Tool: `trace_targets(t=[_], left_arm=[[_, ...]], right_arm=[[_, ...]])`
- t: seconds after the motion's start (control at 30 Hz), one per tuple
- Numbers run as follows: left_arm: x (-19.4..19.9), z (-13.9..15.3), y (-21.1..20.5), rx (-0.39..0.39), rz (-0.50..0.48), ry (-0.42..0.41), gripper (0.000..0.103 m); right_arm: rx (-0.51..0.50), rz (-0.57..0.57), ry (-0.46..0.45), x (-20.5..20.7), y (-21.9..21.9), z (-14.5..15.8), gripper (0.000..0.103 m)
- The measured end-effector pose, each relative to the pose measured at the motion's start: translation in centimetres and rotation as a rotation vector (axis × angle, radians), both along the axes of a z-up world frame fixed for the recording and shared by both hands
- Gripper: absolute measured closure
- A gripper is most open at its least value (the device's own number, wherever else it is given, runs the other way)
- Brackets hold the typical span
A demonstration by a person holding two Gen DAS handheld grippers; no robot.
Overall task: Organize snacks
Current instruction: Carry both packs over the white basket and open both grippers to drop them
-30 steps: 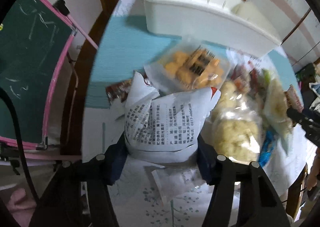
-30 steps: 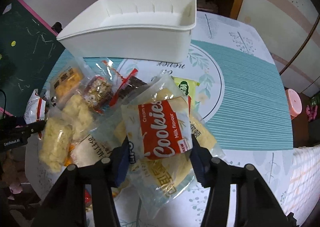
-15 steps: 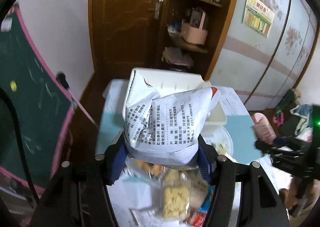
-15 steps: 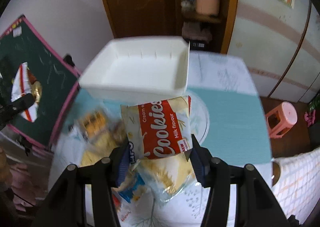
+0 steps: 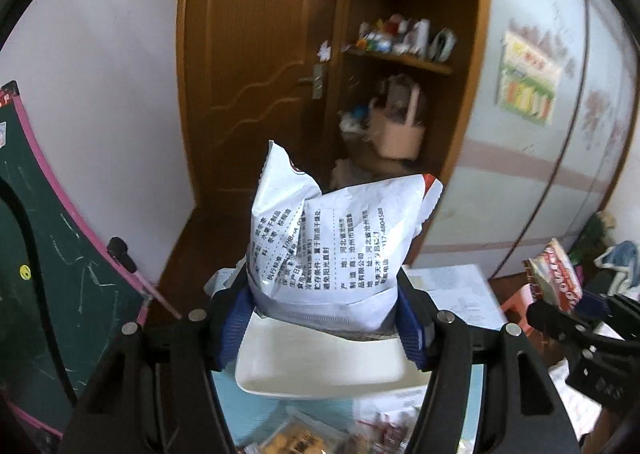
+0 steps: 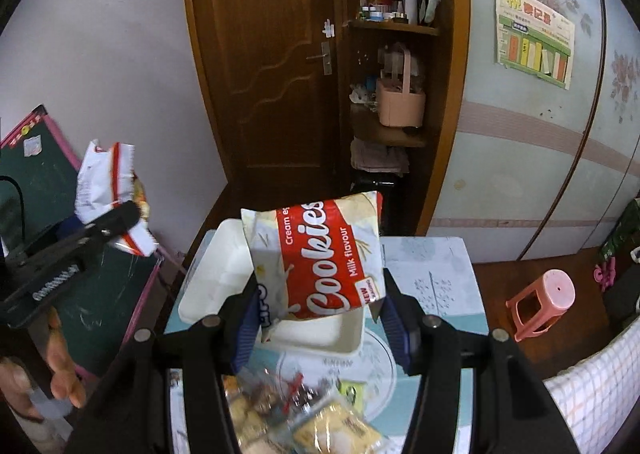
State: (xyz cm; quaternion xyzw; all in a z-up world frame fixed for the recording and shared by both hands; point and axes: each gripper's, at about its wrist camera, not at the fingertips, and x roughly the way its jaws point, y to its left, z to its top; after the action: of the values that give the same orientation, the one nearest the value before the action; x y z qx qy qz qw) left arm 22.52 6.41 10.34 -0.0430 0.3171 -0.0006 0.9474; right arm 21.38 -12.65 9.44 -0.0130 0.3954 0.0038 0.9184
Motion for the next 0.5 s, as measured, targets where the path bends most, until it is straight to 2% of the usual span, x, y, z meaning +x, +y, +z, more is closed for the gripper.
trace_targets(t=[0.1, 0.27, 0.4, 0.47, 0.5], left_arm=[[3.4, -2.6, -0.8, 0.044, 0.002, 0.041, 0.041], [6.8, -7.2, -1.6, 0.046, -0.002, 0.116, 0.041], [8.5, -10.3, -2.1, 0.056, 0.003, 0.167, 0.037], [9.3, -11.8, -2.2, 0.054, 0.006, 0.192, 0.022], [9.9, -12.6, -1.9, 0.048, 0.006, 0.207, 0.006]], right_arm=[[0.004, -0.005, 0.041, 2.3, 0.5, -1.6, 0.049], [-0.018, -0.035, 0.134, 6.9, 0.8, -6.2, 0.048], [0.001, -0.047, 0.205, 8.4, 0.3, -10.0, 0.046], [0.009, -0.045, 0.226, 9.0, -0.1, -11.4, 0.046], [0.021, -0.039, 0.235, 9.2, -0.2, -12.2, 0.044]])
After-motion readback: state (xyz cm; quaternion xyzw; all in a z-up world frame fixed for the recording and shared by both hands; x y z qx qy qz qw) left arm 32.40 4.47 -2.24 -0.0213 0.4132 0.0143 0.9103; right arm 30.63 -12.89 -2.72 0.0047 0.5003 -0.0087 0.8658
